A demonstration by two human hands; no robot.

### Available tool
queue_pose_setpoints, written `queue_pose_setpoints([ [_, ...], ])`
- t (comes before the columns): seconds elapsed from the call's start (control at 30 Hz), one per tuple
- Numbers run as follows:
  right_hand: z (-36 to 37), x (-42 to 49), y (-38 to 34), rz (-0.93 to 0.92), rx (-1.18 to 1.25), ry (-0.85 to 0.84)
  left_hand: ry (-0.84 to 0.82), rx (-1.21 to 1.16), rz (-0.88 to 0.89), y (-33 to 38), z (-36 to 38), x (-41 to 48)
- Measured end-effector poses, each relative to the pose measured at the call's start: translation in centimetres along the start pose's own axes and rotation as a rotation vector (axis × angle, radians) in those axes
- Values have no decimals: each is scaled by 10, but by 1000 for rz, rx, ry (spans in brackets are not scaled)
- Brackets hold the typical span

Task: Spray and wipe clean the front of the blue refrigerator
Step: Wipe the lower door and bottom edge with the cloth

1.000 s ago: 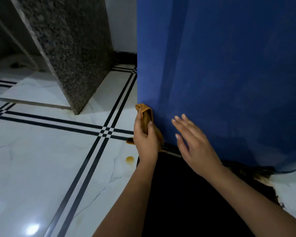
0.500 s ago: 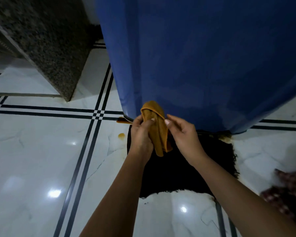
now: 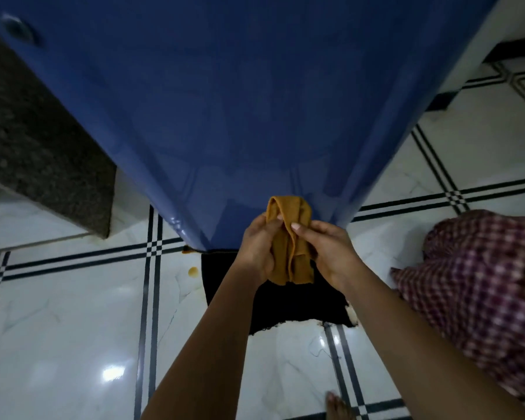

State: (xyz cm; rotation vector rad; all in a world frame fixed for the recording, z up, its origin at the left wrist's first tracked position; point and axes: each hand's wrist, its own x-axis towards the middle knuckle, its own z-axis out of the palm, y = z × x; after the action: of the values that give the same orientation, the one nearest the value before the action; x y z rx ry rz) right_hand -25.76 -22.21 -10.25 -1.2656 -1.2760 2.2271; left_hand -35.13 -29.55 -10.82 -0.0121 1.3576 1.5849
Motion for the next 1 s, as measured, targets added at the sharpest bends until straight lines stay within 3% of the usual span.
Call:
queue_pose_setpoints([
  [0.27, -92, -45, -73, -46, 169, 181, -96, 386, -13, 10, 128, -10],
  [0.5, -225, -81, -93, -22, 350, 434, -269, 385, -154, -40, 253, -2],
  [0.7, -320, -100, -79, -11, 546, 490, -462, 543, -328, -90, 337, 11],
  [1.0, -408, -74, -32, 17, 744, 766, -479, 981, -128, -179, 412, 65],
])
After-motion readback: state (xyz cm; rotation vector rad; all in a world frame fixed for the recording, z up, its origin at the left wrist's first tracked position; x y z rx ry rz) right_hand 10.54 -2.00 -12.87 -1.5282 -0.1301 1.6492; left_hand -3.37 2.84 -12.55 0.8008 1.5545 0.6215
